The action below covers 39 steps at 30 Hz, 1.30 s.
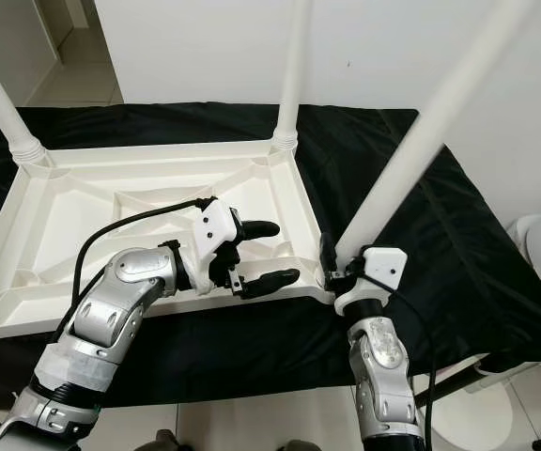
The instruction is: Building children table
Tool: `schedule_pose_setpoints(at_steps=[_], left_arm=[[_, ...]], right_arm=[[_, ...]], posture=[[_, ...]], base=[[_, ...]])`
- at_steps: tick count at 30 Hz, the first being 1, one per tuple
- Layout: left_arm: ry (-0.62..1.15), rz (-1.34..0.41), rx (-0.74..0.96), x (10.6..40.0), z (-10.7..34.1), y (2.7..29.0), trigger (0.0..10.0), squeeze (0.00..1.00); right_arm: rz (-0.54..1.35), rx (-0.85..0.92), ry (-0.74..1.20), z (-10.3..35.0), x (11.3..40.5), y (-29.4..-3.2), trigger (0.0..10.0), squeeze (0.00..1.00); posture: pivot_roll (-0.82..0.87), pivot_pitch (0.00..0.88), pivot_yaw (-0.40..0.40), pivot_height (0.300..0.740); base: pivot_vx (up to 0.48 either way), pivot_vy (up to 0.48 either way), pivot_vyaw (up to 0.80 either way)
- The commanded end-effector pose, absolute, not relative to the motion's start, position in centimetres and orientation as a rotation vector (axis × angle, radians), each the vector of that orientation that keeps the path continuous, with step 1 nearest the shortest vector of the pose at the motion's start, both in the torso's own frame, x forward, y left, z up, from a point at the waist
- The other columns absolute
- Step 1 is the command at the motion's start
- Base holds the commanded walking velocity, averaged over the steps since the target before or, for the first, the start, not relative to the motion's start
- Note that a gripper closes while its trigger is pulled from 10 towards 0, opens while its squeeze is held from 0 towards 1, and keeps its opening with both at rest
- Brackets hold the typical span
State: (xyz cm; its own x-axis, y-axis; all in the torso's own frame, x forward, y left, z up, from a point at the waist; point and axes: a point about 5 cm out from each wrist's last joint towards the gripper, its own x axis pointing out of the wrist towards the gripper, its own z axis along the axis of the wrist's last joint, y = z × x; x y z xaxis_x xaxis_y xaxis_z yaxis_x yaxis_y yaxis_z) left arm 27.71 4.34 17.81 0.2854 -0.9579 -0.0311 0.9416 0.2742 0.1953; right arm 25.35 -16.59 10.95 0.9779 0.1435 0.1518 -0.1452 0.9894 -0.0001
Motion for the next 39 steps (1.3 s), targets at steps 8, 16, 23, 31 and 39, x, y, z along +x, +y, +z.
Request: schedule_pose_setpoints(at_steps=[8, 16, 23, 31, 39], left_arm=[[-0.114, -1.161, 0.193, 28.4, 18.0, 4.5, 10.0, 0.00], [-0.114, -1.159, 0.194, 28.4, 18.1, 4.5, 10.0, 0.00], [-0.114, -1.158, 0.197, 28.4, 18.1, 4.6, 10.0, 0.00], [-0.114, -1.165, 0.198, 28.4, 18.2, 4.6, 10.0, 0.00], [-0.116, -1.168, 0.200, 28.5, 18.2, 4.5, 10.0, 0.00]], right_arm=[[0.298, -0.086, -0.035, 8.3, 24.0, -15.1, 10.0, 0.00], [0.338, -0.130, -0.092, 8.2, 23.1, -14.8, 10.0, 0.00], [0.298, -0.137, -0.154, 8.3, 22.3, -14.9, 10.0, 0.00], [0.164, -0.017, 0.013, 6.6, 22.9, -15.7, 10.0, 0.00], [0.203, -0.014, 0.087, 7.4, 24.3, -16.1, 10.0, 0.00]], posture=[[-0.02, 0.010, 0.008, 0.740], [-0.02, 0.013, 0.010, 0.740], [-0.01, 0.015, 0.012, 0.740], [-0.02, 0.018, 0.023, 0.740], [-0.02, 0.016, 0.021, 0.740]], base=[[0.000, 0.000, 0.00], [0.000, 0.000, 0.00], [0.000, 0.000, 0.00], [0.000, 0.000, 0.00], [0.000, 0.000, 0.00]])
